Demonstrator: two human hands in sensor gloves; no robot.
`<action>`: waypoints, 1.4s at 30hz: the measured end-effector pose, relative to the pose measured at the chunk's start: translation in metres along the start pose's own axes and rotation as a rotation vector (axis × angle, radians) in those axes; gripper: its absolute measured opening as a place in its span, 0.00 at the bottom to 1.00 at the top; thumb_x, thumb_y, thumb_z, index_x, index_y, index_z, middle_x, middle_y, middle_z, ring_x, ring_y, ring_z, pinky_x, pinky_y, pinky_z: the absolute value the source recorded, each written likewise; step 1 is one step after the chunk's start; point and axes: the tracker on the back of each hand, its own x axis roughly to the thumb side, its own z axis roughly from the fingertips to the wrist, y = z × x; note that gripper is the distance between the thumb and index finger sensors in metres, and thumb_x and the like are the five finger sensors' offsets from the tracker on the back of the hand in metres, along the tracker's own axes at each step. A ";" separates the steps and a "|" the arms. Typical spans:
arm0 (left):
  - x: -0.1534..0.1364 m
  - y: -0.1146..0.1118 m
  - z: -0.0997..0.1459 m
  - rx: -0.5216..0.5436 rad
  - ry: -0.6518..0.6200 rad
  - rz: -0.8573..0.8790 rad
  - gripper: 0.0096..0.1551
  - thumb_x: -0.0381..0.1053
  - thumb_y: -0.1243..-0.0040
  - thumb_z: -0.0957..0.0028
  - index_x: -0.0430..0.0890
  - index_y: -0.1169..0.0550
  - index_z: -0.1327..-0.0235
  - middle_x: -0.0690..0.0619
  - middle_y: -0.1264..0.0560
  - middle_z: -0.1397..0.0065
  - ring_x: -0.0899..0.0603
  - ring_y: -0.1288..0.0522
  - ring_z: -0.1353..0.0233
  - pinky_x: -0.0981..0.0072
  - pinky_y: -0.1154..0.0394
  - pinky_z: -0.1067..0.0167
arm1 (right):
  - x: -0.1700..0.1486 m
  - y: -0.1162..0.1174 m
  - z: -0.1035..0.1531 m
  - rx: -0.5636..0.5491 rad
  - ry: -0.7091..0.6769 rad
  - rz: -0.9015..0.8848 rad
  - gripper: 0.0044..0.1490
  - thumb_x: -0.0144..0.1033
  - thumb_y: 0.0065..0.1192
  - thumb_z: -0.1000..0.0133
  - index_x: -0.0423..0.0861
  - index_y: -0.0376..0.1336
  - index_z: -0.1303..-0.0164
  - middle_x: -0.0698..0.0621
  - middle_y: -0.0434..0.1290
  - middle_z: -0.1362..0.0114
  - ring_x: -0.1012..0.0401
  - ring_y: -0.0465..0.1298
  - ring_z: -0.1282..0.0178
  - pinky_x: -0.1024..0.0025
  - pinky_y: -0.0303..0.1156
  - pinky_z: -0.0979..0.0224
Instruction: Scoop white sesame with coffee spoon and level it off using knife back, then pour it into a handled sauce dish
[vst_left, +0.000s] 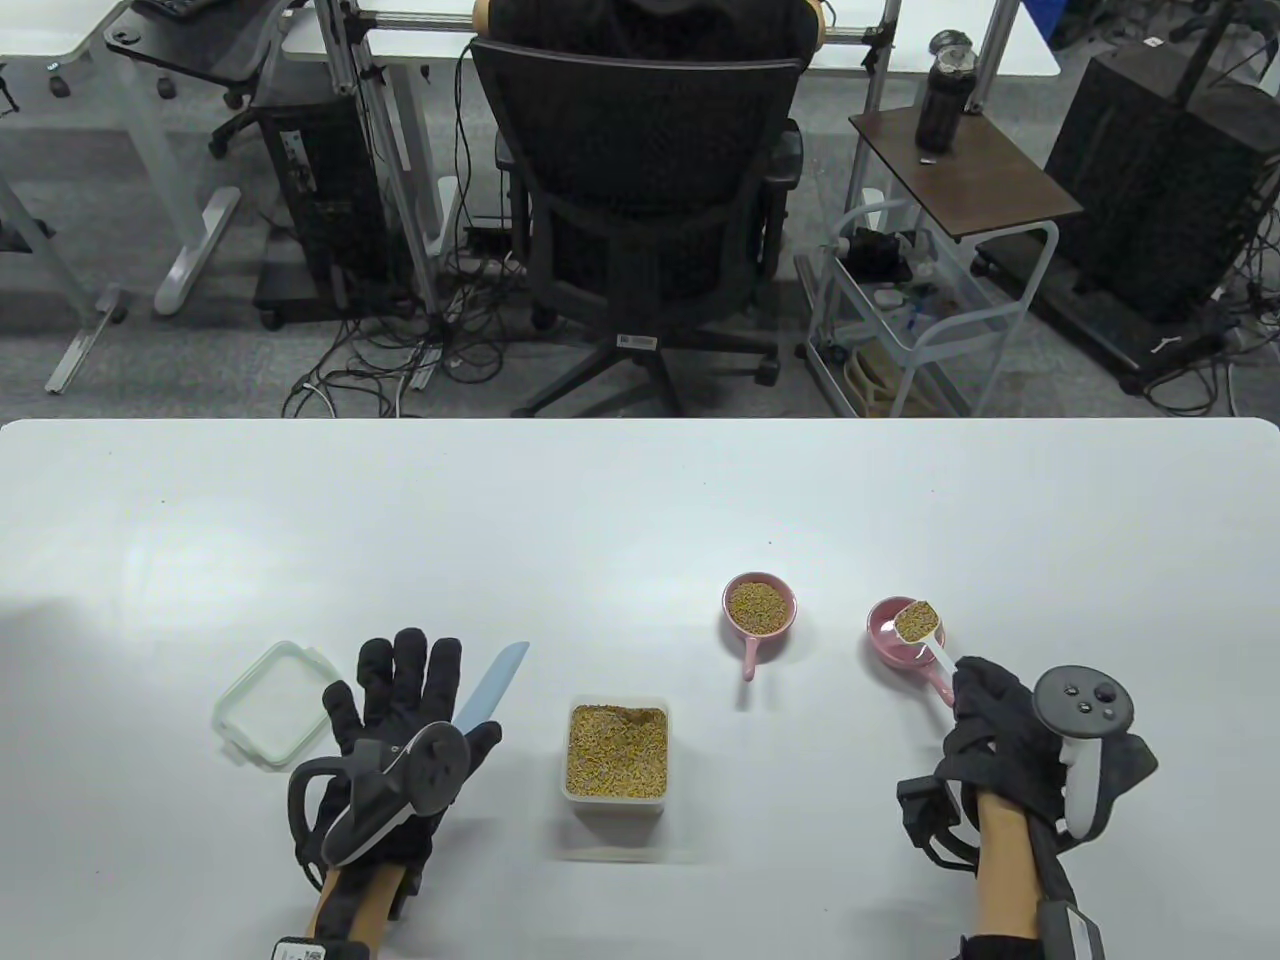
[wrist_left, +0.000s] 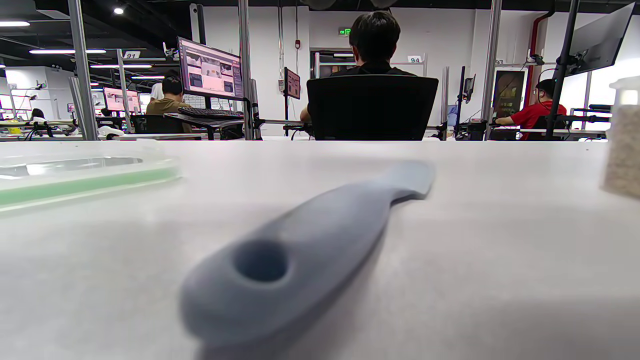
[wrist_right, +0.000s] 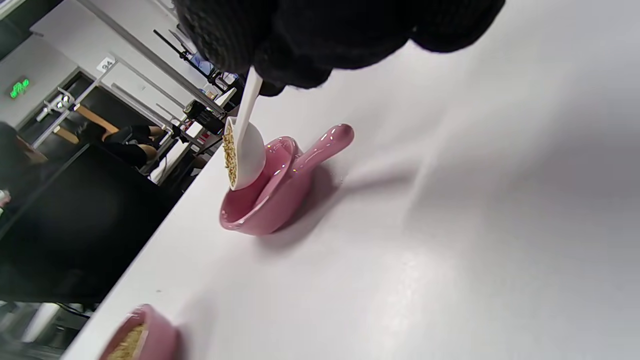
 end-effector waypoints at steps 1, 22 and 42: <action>0.000 0.000 0.000 -0.001 -0.001 -0.001 0.53 0.76 0.67 0.48 0.56 0.57 0.10 0.46 0.57 0.06 0.32 0.63 0.13 0.28 0.56 0.25 | 0.004 0.002 0.001 -0.019 -0.007 0.042 0.24 0.39 0.63 0.34 0.50 0.71 0.28 0.49 0.79 0.42 0.59 0.78 0.60 0.53 0.73 0.40; 0.002 0.000 0.000 0.006 -0.021 0.001 0.53 0.76 0.66 0.48 0.56 0.56 0.10 0.46 0.57 0.06 0.32 0.63 0.13 0.28 0.56 0.25 | 0.050 0.012 0.047 -0.342 -0.234 0.470 0.24 0.41 0.66 0.36 0.58 0.71 0.28 0.47 0.74 0.34 0.59 0.77 0.52 0.52 0.72 0.35; 0.051 0.001 -0.002 -0.165 -0.305 0.110 0.63 0.78 0.56 0.54 0.52 0.57 0.10 0.47 0.55 0.06 0.32 0.59 0.11 0.29 0.52 0.22 | 0.073 0.083 0.127 0.130 -0.970 0.250 0.23 0.41 0.69 0.39 0.58 0.74 0.33 0.48 0.76 0.36 0.59 0.78 0.55 0.52 0.74 0.38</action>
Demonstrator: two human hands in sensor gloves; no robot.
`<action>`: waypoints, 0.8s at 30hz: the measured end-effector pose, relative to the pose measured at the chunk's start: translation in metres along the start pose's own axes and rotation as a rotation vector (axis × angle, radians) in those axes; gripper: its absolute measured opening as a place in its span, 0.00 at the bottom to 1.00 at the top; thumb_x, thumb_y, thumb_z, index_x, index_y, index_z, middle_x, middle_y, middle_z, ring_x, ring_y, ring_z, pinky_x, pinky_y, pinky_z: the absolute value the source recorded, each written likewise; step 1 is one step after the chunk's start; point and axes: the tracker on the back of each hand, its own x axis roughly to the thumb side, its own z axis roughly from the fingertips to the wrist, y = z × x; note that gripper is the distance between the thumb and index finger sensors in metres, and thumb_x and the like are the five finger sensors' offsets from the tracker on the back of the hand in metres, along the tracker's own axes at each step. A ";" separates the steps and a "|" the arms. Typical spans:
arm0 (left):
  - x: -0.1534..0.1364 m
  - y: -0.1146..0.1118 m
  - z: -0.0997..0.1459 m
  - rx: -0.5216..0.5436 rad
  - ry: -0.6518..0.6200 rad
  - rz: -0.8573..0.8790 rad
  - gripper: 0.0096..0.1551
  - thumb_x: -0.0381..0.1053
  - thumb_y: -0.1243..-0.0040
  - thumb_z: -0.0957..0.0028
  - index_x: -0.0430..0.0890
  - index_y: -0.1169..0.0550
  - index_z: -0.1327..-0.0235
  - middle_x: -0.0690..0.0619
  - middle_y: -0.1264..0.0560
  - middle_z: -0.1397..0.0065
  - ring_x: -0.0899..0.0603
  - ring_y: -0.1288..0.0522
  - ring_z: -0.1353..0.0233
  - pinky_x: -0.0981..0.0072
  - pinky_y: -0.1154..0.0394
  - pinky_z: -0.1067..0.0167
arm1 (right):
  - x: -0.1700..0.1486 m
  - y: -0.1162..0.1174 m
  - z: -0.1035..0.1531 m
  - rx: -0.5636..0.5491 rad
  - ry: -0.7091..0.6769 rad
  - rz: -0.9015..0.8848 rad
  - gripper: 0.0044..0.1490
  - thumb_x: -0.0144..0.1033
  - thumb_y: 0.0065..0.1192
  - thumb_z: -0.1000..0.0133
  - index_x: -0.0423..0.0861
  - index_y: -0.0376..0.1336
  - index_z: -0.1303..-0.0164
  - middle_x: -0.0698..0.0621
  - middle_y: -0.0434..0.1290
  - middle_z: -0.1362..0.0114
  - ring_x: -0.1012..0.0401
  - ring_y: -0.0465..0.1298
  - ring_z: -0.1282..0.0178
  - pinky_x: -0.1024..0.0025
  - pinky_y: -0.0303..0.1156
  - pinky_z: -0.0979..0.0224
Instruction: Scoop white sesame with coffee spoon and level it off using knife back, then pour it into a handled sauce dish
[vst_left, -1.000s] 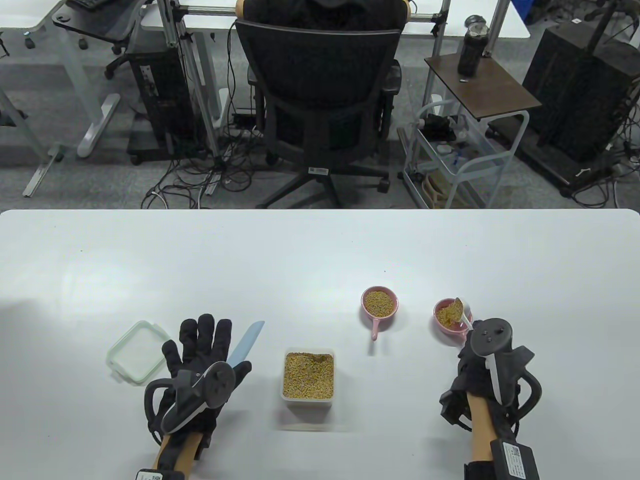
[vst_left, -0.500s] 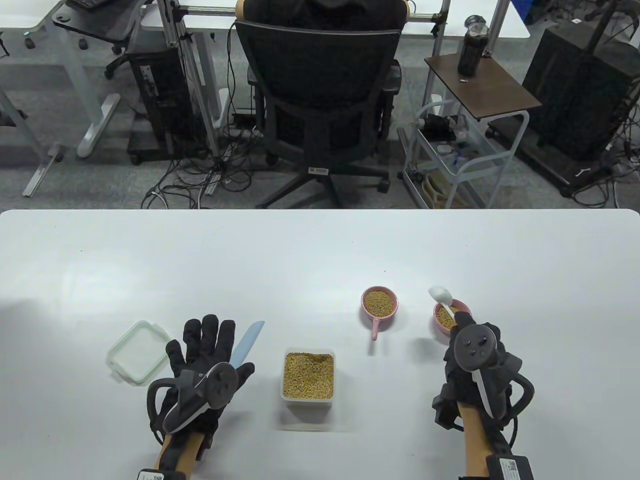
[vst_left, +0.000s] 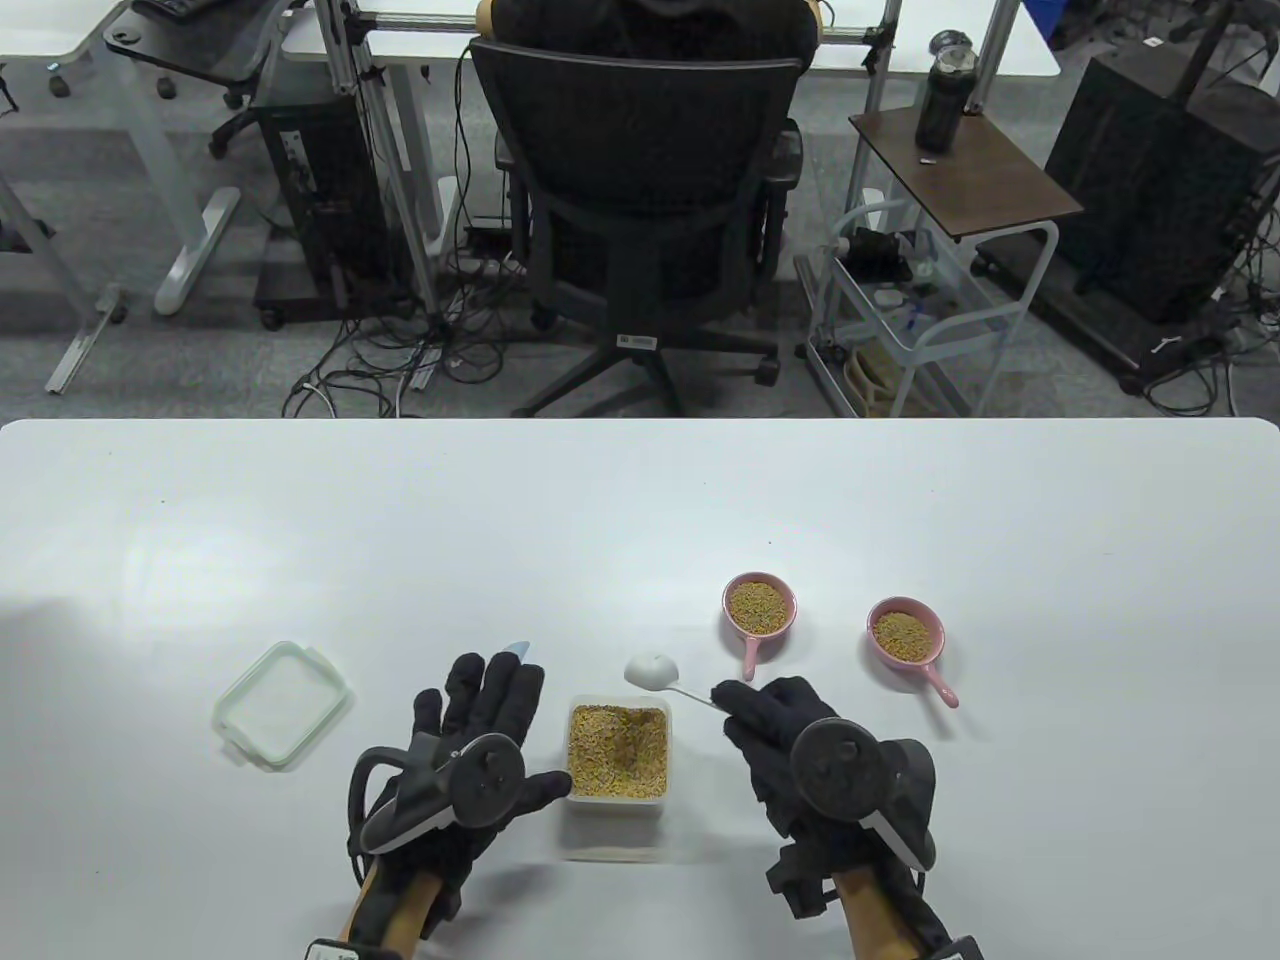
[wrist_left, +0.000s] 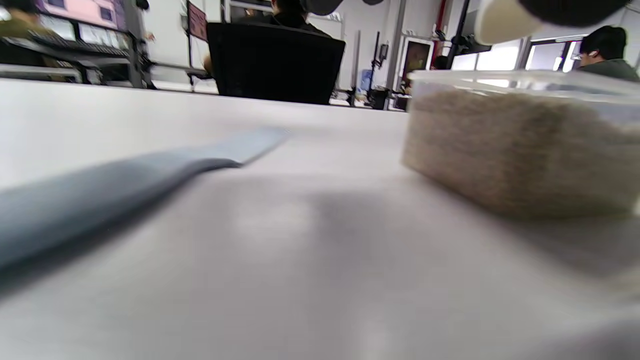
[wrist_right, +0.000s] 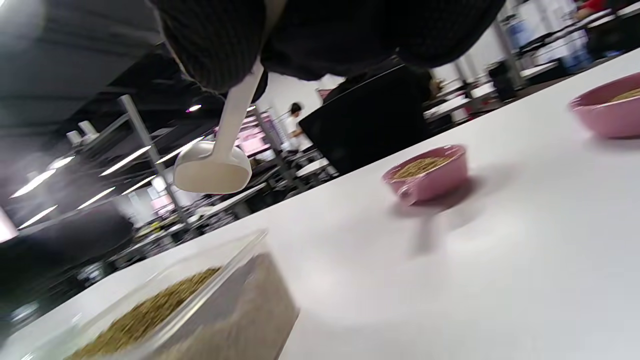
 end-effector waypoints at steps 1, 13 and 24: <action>0.003 0.000 -0.004 -0.025 -0.025 0.017 0.63 0.79 0.55 0.54 0.52 0.57 0.10 0.47 0.55 0.06 0.32 0.59 0.11 0.29 0.51 0.22 | 0.003 0.002 0.000 0.022 -0.037 0.015 0.23 0.41 0.68 0.39 0.58 0.73 0.33 0.48 0.76 0.36 0.60 0.78 0.54 0.52 0.74 0.38; 0.006 -0.006 -0.024 -0.183 -0.061 0.048 0.66 0.79 0.49 0.59 0.52 0.54 0.10 0.48 0.51 0.06 0.33 0.56 0.10 0.30 0.48 0.21 | 0.036 0.030 -0.002 0.090 -0.205 0.255 0.23 0.42 0.69 0.39 0.59 0.73 0.33 0.49 0.76 0.36 0.60 0.78 0.54 0.52 0.74 0.37; 0.010 -0.004 -0.025 -0.167 -0.049 -0.040 0.66 0.80 0.51 0.61 0.53 0.51 0.10 0.49 0.49 0.06 0.33 0.54 0.10 0.30 0.45 0.21 | 0.037 0.030 0.002 0.160 -0.205 0.397 0.23 0.41 0.68 0.38 0.58 0.73 0.33 0.49 0.77 0.37 0.59 0.78 0.54 0.51 0.74 0.37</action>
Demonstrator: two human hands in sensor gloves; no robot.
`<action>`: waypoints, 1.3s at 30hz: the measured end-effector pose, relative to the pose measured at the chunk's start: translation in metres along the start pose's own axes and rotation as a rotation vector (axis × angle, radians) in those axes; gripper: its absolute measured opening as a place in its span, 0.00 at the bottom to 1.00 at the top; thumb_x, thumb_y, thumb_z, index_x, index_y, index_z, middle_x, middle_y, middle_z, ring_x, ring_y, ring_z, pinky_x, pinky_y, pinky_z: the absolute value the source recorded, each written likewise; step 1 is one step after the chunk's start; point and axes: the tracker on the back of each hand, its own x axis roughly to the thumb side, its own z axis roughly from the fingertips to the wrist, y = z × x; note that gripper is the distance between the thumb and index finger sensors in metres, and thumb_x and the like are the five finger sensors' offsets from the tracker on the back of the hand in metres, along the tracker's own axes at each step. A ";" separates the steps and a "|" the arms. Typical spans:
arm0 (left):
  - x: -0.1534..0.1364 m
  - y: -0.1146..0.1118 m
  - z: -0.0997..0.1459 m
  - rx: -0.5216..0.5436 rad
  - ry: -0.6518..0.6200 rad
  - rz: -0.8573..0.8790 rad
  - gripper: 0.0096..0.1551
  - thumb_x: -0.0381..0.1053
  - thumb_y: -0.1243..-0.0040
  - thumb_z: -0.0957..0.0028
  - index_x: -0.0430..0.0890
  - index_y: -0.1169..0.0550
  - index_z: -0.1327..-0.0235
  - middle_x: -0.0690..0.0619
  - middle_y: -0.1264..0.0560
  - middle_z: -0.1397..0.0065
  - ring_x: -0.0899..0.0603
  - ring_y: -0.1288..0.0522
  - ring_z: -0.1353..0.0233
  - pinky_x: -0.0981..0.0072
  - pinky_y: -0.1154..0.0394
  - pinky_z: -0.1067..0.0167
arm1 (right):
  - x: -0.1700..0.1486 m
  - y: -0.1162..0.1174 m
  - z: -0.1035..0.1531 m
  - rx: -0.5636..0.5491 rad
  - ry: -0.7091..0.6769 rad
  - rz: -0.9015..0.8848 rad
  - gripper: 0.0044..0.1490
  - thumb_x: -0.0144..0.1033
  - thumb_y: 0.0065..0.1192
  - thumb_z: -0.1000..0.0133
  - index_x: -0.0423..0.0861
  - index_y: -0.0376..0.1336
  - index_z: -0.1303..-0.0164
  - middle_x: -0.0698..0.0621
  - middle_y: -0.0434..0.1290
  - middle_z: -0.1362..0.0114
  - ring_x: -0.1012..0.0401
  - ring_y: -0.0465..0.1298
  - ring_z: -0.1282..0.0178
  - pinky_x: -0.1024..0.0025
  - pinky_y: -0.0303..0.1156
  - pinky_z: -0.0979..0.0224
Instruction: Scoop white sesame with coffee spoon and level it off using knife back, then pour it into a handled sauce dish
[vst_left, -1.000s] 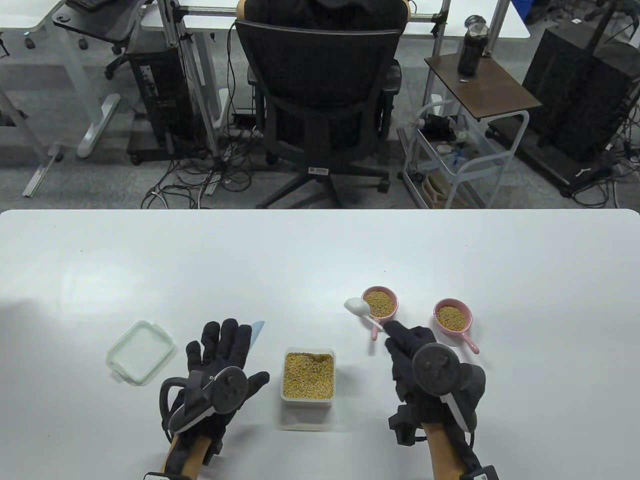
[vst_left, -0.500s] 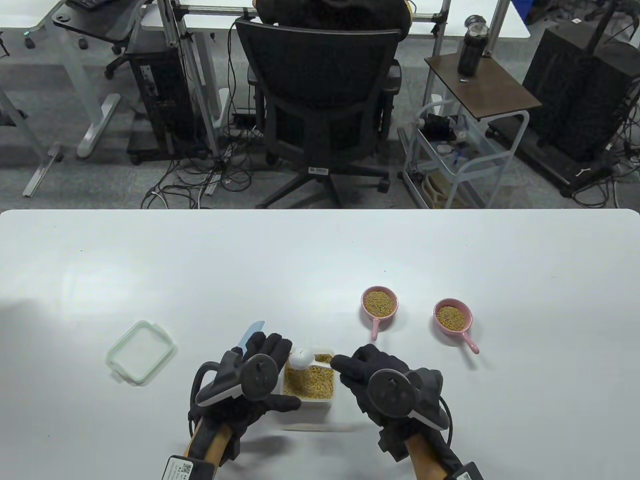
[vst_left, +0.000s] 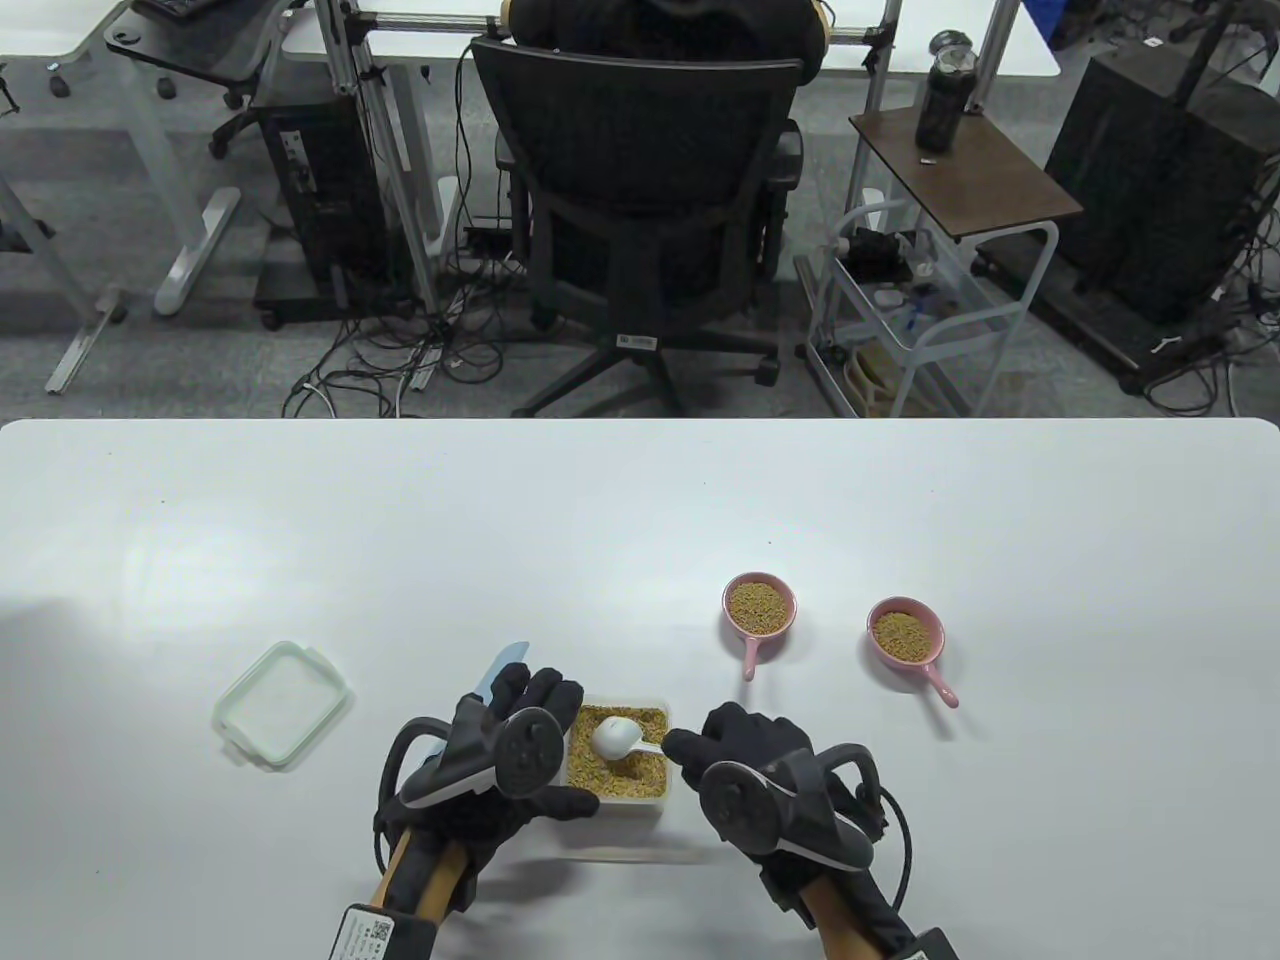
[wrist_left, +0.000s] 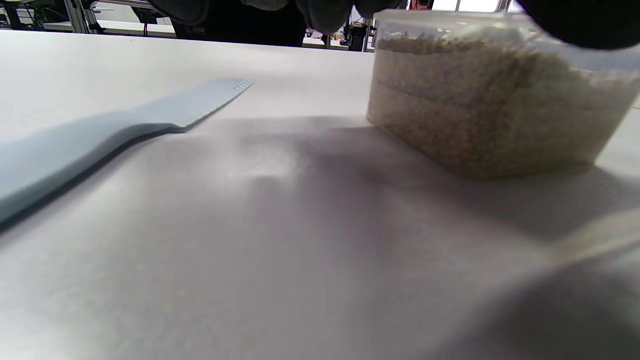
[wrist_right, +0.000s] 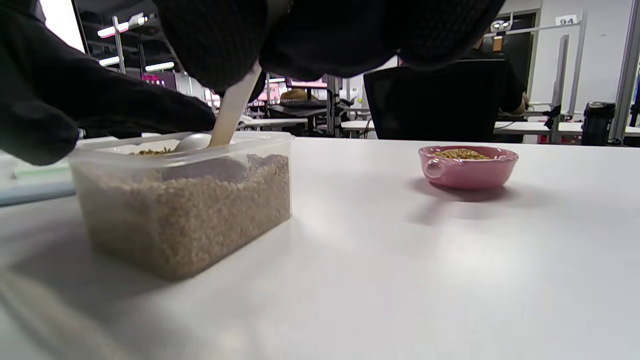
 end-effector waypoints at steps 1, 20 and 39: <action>0.000 0.000 0.000 0.001 0.001 0.003 0.66 0.80 0.50 0.61 0.53 0.52 0.10 0.49 0.49 0.06 0.33 0.54 0.10 0.30 0.45 0.22 | 0.000 0.000 0.001 0.011 0.004 0.003 0.23 0.42 0.67 0.38 0.58 0.73 0.32 0.49 0.77 0.37 0.59 0.78 0.54 0.51 0.74 0.37; 0.002 0.001 0.002 -0.004 0.014 0.013 0.66 0.80 0.51 0.60 0.53 0.53 0.10 0.49 0.50 0.06 0.33 0.56 0.11 0.30 0.46 0.22 | -0.029 0.019 0.001 0.233 0.190 -0.593 0.24 0.38 0.65 0.36 0.42 0.75 0.34 0.49 0.83 0.53 0.63 0.79 0.70 0.56 0.78 0.51; 0.002 0.001 0.002 -0.006 0.008 0.019 0.66 0.80 0.51 0.60 0.53 0.53 0.10 0.49 0.51 0.06 0.33 0.56 0.11 0.31 0.45 0.21 | -0.058 0.052 0.007 0.404 0.472 -1.171 0.24 0.37 0.63 0.34 0.38 0.74 0.34 0.50 0.83 0.55 0.64 0.79 0.72 0.57 0.78 0.53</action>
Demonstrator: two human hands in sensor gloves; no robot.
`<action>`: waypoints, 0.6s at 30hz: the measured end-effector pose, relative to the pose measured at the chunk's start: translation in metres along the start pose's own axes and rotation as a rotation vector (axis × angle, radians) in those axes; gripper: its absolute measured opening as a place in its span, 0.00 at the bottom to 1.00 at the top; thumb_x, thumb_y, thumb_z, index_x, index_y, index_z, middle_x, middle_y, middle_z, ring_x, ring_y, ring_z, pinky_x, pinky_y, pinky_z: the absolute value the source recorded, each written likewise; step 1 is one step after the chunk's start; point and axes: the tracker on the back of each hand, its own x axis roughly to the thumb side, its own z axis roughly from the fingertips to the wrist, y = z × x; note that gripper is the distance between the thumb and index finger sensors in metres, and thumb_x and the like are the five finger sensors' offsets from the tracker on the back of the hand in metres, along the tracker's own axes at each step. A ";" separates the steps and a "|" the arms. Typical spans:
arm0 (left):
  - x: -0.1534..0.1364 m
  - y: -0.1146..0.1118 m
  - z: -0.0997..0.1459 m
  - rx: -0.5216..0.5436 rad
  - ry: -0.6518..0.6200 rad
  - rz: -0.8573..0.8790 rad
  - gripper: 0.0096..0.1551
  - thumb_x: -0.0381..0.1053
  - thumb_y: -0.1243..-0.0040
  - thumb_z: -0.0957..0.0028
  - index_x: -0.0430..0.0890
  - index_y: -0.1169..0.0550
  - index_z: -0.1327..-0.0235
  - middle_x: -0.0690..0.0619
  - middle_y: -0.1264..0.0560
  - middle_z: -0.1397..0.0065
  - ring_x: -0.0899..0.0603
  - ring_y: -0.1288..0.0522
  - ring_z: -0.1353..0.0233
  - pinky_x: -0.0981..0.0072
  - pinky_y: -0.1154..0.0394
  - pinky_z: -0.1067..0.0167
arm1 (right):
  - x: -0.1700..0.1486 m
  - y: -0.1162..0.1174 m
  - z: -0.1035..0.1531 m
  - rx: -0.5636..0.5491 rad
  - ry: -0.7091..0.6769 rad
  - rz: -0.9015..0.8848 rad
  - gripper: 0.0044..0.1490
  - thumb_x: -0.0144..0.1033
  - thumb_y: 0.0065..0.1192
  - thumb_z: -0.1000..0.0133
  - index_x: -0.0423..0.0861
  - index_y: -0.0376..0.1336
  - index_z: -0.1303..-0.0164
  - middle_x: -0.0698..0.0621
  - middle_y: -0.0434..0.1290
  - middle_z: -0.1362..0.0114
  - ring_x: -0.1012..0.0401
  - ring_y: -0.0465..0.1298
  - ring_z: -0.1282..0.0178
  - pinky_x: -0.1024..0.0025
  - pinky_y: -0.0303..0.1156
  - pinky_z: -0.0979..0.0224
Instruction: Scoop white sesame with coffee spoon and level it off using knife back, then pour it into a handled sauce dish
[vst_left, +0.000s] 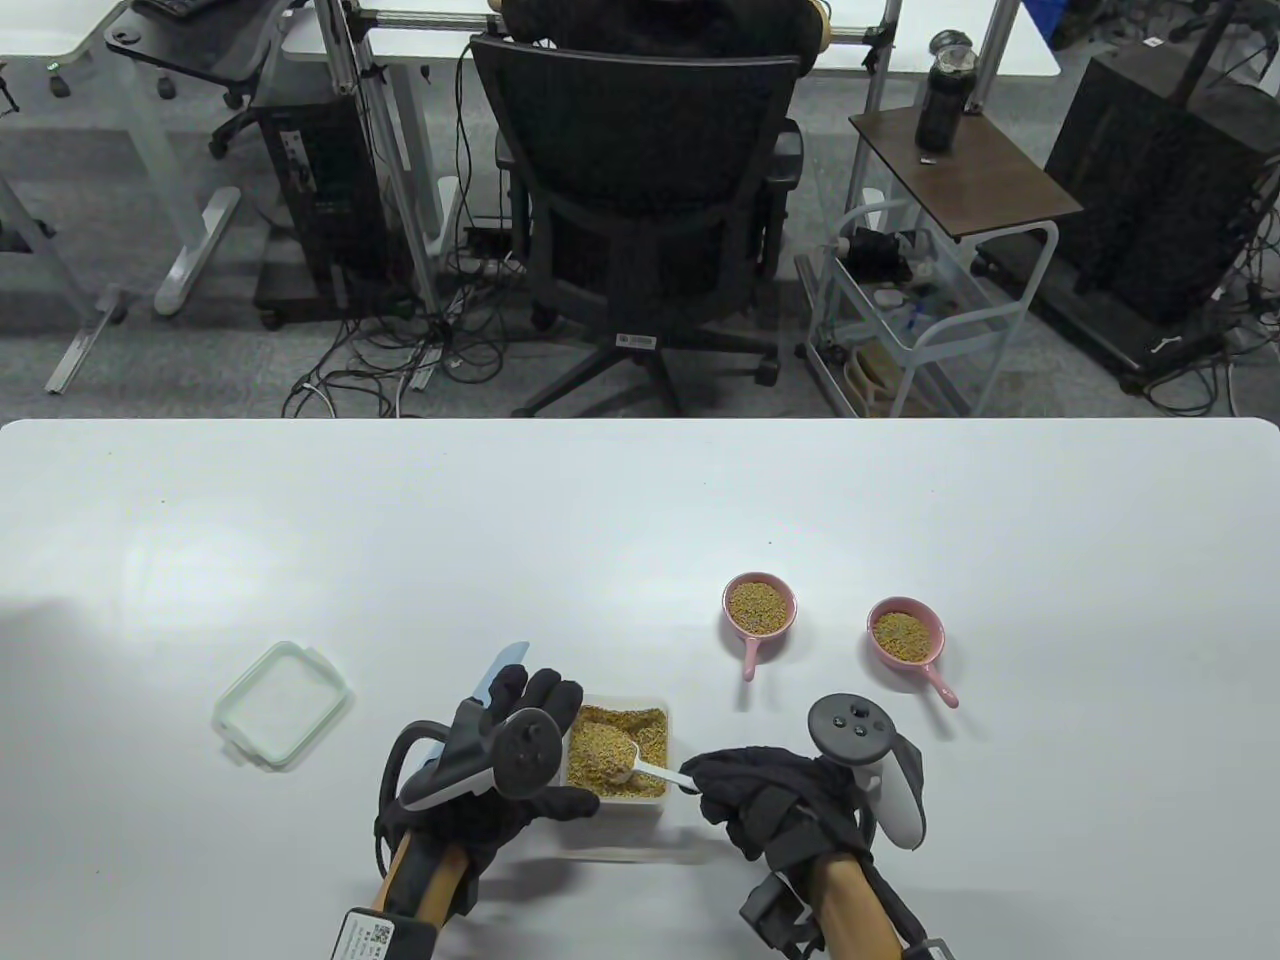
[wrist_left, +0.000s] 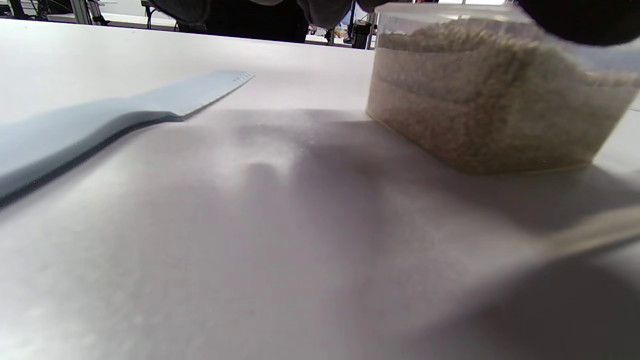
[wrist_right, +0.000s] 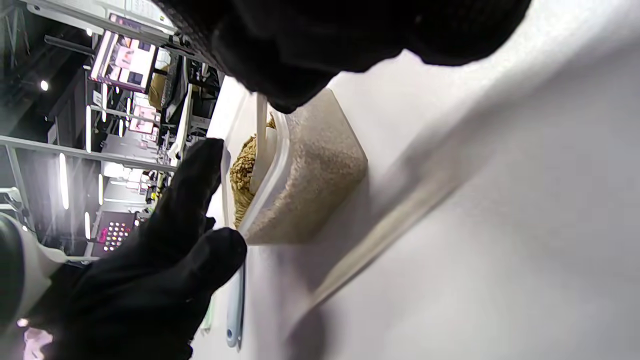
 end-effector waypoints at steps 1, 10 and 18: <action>0.000 0.000 0.000 0.000 0.000 0.000 0.66 0.80 0.51 0.61 0.53 0.53 0.10 0.49 0.51 0.06 0.33 0.55 0.11 0.31 0.45 0.21 | 0.001 -0.001 0.001 -0.004 -0.012 -0.006 0.24 0.37 0.63 0.34 0.38 0.74 0.34 0.50 0.83 0.55 0.64 0.79 0.72 0.57 0.78 0.53; -0.001 0.000 0.000 -0.002 -0.003 0.014 0.66 0.80 0.51 0.60 0.53 0.53 0.10 0.49 0.51 0.06 0.33 0.56 0.11 0.31 0.45 0.21 | 0.002 -0.006 0.006 -0.019 -0.053 -0.037 0.24 0.37 0.63 0.34 0.39 0.74 0.34 0.50 0.82 0.54 0.63 0.78 0.71 0.56 0.77 0.52; 0.001 0.002 0.002 -0.029 0.009 0.048 0.65 0.79 0.51 0.57 0.53 0.54 0.09 0.48 0.53 0.06 0.32 0.57 0.11 0.30 0.47 0.21 | 0.004 -0.006 0.007 -0.021 -0.058 -0.029 0.24 0.37 0.63 0.34 0.39 0.74 0.34 0.49 0.82 0.54 0.63 0.78 0.70 0.56 0.77 0.52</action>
